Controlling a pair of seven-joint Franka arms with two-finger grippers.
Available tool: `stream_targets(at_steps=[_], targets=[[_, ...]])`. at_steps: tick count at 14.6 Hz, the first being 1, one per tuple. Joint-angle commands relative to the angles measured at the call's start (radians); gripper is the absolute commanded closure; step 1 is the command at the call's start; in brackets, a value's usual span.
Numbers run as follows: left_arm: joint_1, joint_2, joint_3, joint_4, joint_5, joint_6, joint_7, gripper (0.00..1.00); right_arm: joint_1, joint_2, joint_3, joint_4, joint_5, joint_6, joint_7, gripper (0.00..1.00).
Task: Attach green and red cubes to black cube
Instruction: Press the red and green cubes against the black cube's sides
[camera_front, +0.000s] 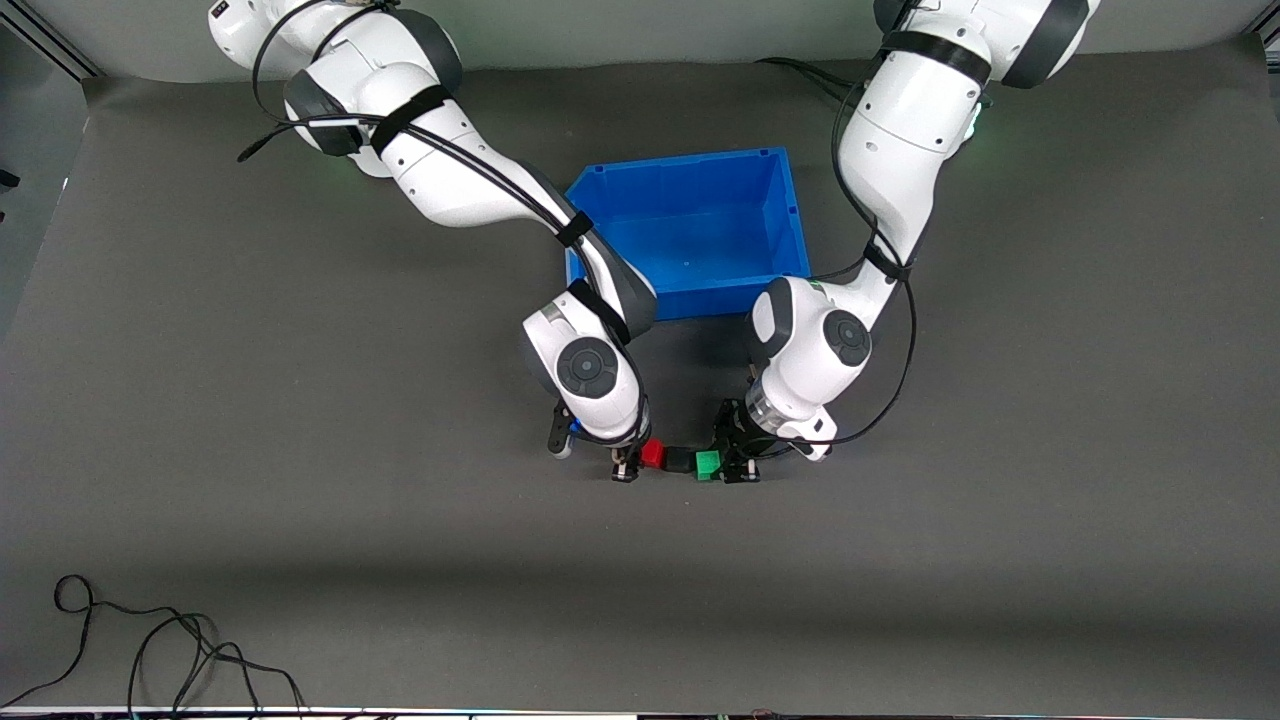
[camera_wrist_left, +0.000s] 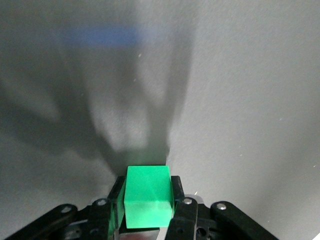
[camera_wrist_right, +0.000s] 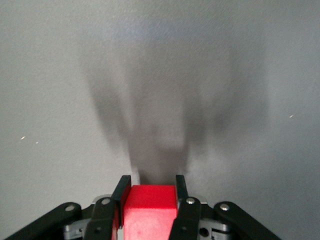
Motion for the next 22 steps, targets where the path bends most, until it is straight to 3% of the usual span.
stream_targets(at_steps=[1,11,12,13,14,18,19,20,21,22], targets=[[-0.042,0.021,0.021,0.03,0.008,0.009,-0.05,0.67,-0.004,0.043,-0.005,0.056,-0.018,0.027,0.035,1.0],[-0.056,0.027,0.023,0.031,0.01,0.037,-0.066,0.67,-0.006,0.062,-0.005,0.067,-0.018,0.029,0.02,1.0],[-0.065,0.027,0.024,0.031,0.01,0.038,-0.066,0.67,-0.009,0.06,-0.007,0.067,-0.018,0.027,0.005,0.82],[-0.07,0.027,0.029,0.031,0.01,0.045,-0.067,0.67,-0.009,0.06,-0.007,0.067,-0.018,0.027,-0.029,0.31],[-0.071,0.028,0.029,0.031,0.01,0.051,-0.069,0.67,-0.009,0.06,-0.007,0.067,-0.016,0.027,-0.057,0.01],[-0.071,0.028,0.029,0.03,0.01,0.052,-0.073,0.66,-0.015,0.044,-0.007,0.065,-0.015,0.024,-0.11,0.01],[-0.07,0.027,0.029,0.028,0.01,0.052,-0.073,0.52,-0.027,0.033,-0.005,0.067,-0.011,0.017,-0.148,0.01],[-0.068,0.027,0.029,0.025,0.011,0.052,-0.072,0.16,-0.035,0.013,-0.005,0.064,-0.01,0.006,-0.191,0.01],[-0.064,0.025,0.03,0.021,0.011,0.052,-0.072,0.0,-0.038,-0.005,-0.005,0.062,-0.007,-0.017,-0.243,0.01],[-0.059,0.024,0.031,0.018,0.01,0.051,-0.073,0.0,-0.05,-0.028,-0.005,0.063,-0.005,-0.061,-0.288,0.01]])
